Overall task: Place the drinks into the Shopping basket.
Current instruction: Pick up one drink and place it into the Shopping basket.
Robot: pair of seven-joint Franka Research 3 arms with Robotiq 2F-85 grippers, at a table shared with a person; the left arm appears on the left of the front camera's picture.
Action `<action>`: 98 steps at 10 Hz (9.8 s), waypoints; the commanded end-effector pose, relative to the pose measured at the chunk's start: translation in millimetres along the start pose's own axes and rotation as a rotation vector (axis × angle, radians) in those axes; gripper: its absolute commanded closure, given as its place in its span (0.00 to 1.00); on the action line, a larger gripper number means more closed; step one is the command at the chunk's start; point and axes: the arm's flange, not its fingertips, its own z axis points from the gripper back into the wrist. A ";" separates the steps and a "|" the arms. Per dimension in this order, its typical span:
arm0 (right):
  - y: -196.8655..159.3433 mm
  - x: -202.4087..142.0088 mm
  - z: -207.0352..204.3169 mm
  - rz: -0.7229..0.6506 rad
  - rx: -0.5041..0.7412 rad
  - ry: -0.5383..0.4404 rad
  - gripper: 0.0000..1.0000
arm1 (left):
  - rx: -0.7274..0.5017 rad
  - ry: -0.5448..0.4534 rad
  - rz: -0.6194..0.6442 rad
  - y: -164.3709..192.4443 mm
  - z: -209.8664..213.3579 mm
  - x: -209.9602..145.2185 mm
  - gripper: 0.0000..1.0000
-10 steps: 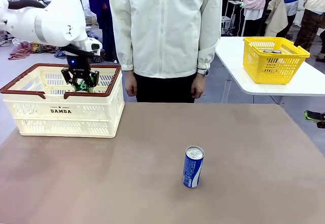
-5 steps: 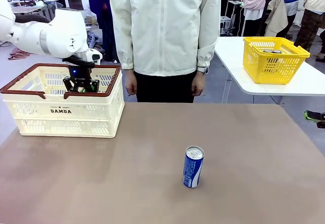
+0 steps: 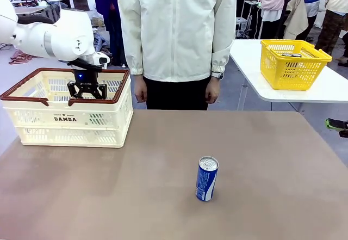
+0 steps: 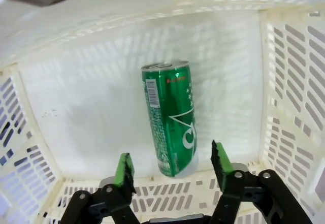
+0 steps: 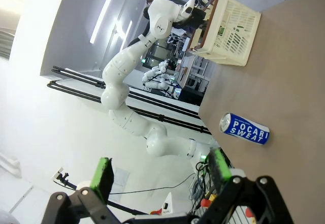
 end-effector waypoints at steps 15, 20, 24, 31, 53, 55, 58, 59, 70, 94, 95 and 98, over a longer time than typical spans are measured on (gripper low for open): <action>5.6 3.1 -0.4 -0.010 0.010 -0.010 0.00 | -1.191 -0.149 0.253 342.5 90.7 -195.8 0.00; 5.6 3.1 -0.4 -0.010 0.010 -0.010 0.00 | -1.232 -0.223 0.299 387.2 37.4 -226.6 0.00; 5.6 3.1 -0.4 -0.010 0.010 -0.010 0.00 | -1.232 -0.223 0.299 387.2 37.4 -226.6 0.00; 5.6 3.1 -0.4 -0.010 0.010 -0.010 0.00 | -1.232 -0.223 0.299 387.2 37.4 -226.6 0.00; 5.6 3.1 -0.4 -0.010 0.010 -0.010 0.00 | -0.966 -0.332 0.264 266.0 141.0 -294.3 0.00; 5.6 3.1 -0.4 -0.010 0.010 -0.010 0.00 | -1.064 -0.416 0.264 297.2 119.3 -330.4 0.00; 5.6 3.1 -0.4 -0.010 0.010 -0.010 0.00 | -1.075 -0.439 0.274 283.9 130.7 -344.9 0.00; 5.6 3.1 -0.4 -0.010 0.010 -0.010 0.00 | -1.035 -0.415 0.284 250.5 146.8 -341.5 0.00; 5.6 3.1 -0.4 -0.010 0.010 -0.010 0.00 | -0.378 -0.259 0.078 -323.1 117.5 -294.1 0.00; 5.6 3.1 -0.4 -0.010 0.010 -0.010 0.00 | -0.174 0.042 0.080 -435.6 29.5 -269.1 0.00; 5.6 3.1 -0.4 -0.010 0.010 -0.010 0.00 | -0.172 0.042 0.083 -435.1 28.2 -267.6 0.00; 5.6 3.1 -0.4 -0.010 0.010 -0.010 0.00 | -0.148 0.050 0.113 -435.2 18.8 -259.8 0.00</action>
